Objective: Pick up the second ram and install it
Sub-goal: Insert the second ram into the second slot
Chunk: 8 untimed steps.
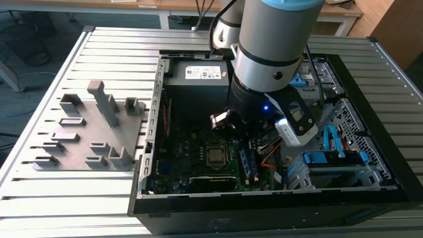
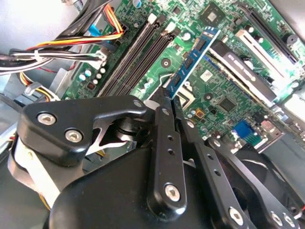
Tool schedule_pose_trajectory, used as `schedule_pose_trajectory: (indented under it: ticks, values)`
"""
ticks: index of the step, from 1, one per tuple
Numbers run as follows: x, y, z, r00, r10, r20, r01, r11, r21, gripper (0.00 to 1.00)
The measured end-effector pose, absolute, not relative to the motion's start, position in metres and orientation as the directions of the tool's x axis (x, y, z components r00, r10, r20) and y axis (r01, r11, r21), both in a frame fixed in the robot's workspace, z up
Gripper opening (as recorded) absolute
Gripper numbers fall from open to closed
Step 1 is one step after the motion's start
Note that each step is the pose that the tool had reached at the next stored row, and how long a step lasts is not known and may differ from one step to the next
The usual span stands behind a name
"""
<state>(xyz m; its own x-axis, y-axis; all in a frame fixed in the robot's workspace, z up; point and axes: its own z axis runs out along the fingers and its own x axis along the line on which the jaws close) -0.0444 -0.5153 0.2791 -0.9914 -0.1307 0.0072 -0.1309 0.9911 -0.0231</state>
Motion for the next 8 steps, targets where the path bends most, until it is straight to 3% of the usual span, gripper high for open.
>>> schedule_pose_trajectory:
  ticks: [8]
  values:
    - [-0.0444,-0.5153,0.2782,-0.997,-0.081,0.007,-0.081,0.996,-0.023,0.14]
